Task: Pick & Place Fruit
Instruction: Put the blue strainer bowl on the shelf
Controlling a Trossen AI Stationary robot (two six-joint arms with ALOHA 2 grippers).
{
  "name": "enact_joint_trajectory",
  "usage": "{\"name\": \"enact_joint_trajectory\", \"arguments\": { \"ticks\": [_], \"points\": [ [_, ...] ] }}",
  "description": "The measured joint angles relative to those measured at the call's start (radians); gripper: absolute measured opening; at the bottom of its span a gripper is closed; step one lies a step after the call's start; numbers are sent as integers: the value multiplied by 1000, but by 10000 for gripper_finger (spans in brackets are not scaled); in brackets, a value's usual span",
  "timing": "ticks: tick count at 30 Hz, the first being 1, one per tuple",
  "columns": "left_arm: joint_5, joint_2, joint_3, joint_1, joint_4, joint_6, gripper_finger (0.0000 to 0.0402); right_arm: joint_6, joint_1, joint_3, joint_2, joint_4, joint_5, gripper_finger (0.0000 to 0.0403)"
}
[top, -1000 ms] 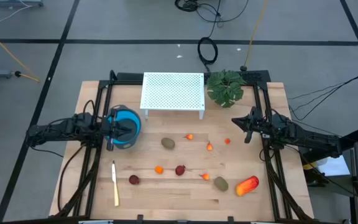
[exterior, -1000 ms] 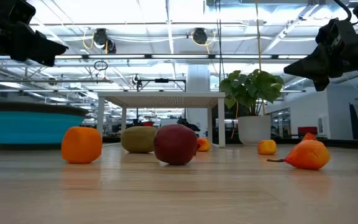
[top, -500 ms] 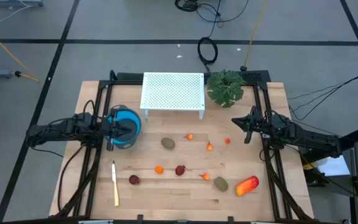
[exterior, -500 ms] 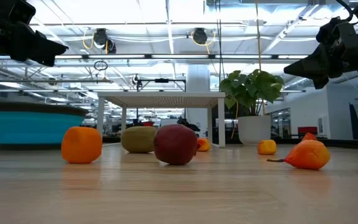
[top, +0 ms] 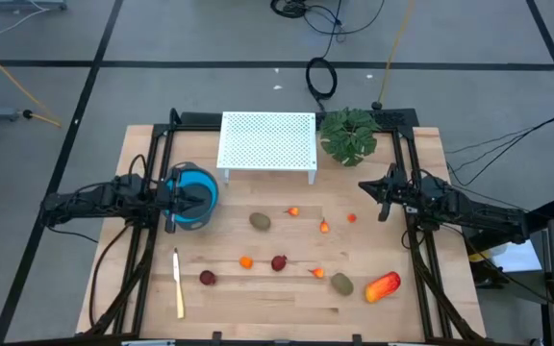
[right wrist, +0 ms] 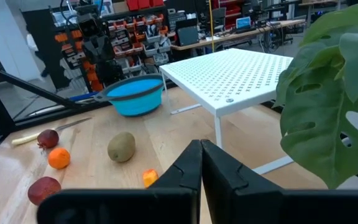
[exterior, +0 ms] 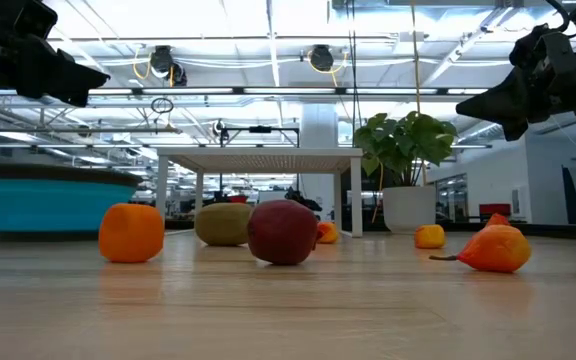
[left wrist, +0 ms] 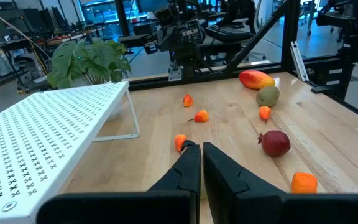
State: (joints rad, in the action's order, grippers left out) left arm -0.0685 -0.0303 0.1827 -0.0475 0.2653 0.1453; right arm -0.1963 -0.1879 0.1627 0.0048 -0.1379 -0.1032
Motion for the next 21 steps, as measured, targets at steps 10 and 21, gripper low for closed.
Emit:
{"name": "enact_joint_trajectory", "arguments": {
  "ticks": [10, 21],
  "points": [
    [0, 0, 0, 0, 0, 77, 19, 0, 0, 0, 0, -1, 0, 4],
    [0, 0, 0, 0, 0, 380, 19, 0, 0, 0, 0, -1, 0, 4]
  ]
}}
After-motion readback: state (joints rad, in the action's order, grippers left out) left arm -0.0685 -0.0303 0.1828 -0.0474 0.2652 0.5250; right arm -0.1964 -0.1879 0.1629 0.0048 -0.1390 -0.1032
